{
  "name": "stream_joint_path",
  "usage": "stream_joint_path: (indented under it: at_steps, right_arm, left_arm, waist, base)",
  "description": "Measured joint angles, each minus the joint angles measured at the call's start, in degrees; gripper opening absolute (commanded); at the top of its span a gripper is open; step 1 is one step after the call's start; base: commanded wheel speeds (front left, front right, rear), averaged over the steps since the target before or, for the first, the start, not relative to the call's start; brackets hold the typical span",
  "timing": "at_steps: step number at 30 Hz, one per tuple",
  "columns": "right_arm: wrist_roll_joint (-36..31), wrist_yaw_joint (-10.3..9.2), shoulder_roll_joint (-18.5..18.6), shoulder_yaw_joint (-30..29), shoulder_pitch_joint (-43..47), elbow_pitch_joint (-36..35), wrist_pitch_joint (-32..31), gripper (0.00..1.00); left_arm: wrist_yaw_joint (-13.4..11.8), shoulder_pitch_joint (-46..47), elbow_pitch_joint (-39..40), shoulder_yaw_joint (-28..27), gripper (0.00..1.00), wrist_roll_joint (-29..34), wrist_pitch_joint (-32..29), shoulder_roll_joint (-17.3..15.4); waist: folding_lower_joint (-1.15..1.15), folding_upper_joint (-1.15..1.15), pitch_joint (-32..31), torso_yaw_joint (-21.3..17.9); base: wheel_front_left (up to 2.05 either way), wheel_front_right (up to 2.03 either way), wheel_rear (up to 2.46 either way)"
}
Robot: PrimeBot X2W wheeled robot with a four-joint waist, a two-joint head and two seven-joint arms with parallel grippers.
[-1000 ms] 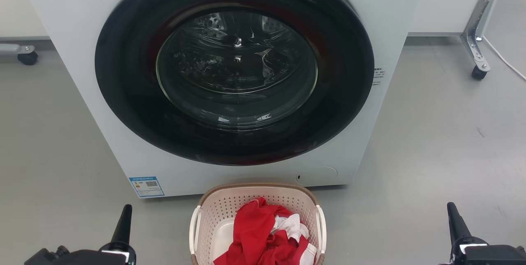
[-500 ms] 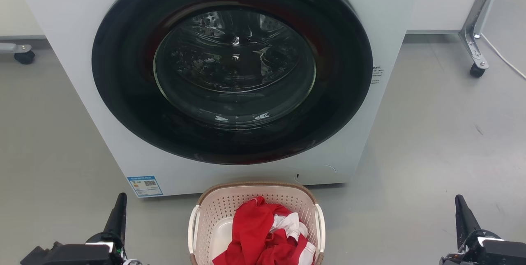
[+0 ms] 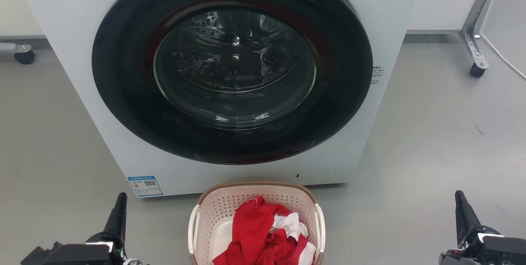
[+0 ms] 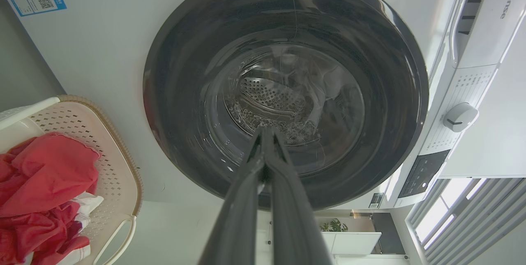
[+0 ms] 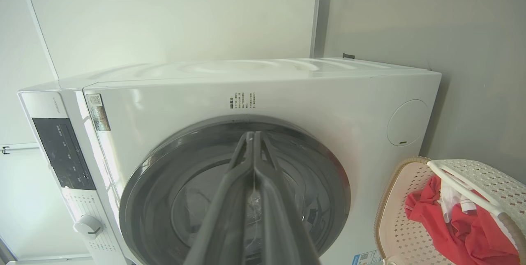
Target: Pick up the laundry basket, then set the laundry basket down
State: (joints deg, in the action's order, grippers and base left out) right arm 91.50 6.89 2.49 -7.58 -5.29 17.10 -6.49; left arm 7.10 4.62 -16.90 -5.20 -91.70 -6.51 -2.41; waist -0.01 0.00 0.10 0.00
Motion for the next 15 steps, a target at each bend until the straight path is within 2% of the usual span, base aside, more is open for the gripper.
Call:
stream_joint_path:
  at_steps: [15]
  right_arm:
    - [0.01, 0.0, 0.0, 0.0, 0.0, 0.0, 0.01, 0.0]
  left_arm:
    - [0.0, 0.0, -0.01, 0.0, 0.0, -0.01, 0.0, 0.01]
  waist:
    - [0.0, 0.0, 0.0, 0.0]
  base:
    - [0.0, 0.0, 0.0]
